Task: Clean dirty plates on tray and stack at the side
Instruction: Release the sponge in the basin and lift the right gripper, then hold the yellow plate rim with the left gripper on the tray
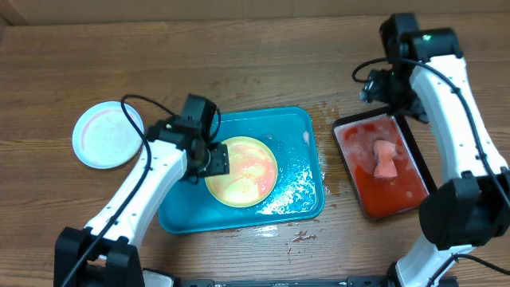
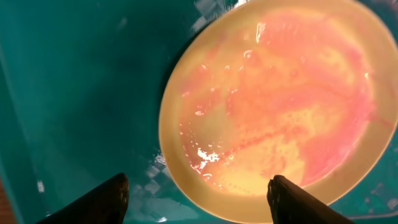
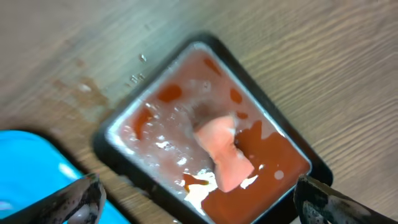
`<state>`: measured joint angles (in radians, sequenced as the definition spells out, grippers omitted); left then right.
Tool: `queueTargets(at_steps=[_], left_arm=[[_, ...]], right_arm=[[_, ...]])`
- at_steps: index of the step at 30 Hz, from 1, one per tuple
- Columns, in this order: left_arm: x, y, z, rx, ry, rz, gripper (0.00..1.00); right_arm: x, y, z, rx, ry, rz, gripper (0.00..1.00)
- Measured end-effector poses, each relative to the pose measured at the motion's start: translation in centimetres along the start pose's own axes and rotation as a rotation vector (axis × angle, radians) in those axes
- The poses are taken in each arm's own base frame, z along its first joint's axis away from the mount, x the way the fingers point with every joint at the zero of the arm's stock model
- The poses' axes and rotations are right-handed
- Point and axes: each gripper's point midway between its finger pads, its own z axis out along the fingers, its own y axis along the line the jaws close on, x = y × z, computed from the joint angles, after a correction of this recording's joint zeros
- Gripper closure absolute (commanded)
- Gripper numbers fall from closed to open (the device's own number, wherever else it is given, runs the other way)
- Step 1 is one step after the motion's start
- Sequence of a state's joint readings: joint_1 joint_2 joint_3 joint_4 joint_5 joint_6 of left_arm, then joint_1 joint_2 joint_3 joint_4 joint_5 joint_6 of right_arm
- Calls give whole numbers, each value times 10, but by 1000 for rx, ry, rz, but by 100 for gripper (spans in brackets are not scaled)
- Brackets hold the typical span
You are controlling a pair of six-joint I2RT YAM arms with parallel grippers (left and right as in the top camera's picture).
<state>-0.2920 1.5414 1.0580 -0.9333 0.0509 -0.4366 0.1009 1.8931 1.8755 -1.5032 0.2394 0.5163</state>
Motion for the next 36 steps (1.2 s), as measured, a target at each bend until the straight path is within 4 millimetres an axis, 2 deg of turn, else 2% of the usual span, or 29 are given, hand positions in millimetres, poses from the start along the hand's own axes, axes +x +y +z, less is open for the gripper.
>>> queueTargets(at_steps=[3, 5, 7, 9, 12, 14, 15, 20, 24, 29, 32, 34, 35, 36], left_arm=[[11, -4, 21, 51, 16, -21, 37], [18, -4, 30, 68, 28, -37, 39], [25, -3, 38, 79, 43, -58, 41], [30, -1, 43, 80, 54, -73, 39], [28, 1, 45, 85, 47, -108, 41], [28, 5, 46, 79, 52, -144, 65], [28, 8, 47, 77, 51, -160, 66], [22, 13, 47, 72, 33, -217, 58], [16, 12, 51, 80, 18, -234, 46], [18, 14, 67, 62, 53, -250, 43], [12, 9, 69, 79, 47, -256, 54], [6, 6, 71, 93, 38, -255, 53], [4, 4, 71, 99, 38, -258, 47], [3, 3, 71, 105, 37, -258, 28]], right_arm=[[-13, 6, -20, -51, -54, 2, 0], [-14, 10, -25, -83, -58, -20, 0], [-9, 17, -28, -123, -31, -54, 0], [-1, 21, -29, -156, 5, -85, 0], [9, 29, -30, -204, 47, -123, 0], [12, 33, -31, -228, 61, -146, 0], [14, 35, -32, -239, 67, -153, 0], [20, 37, -33, -254, 90, -175, 0], [23, 40, -34, -278, 105, -193, 0], [26, 43, -36, -301, 116, -206, 0], [27, 44, -36, -307, 122, -207, 0], [28, 44, -36, -308, 126, -208, 0], [28, 44, -36, -307, 129, -209, 0], [29, 43, -36, -305, 131, -209, 0]])
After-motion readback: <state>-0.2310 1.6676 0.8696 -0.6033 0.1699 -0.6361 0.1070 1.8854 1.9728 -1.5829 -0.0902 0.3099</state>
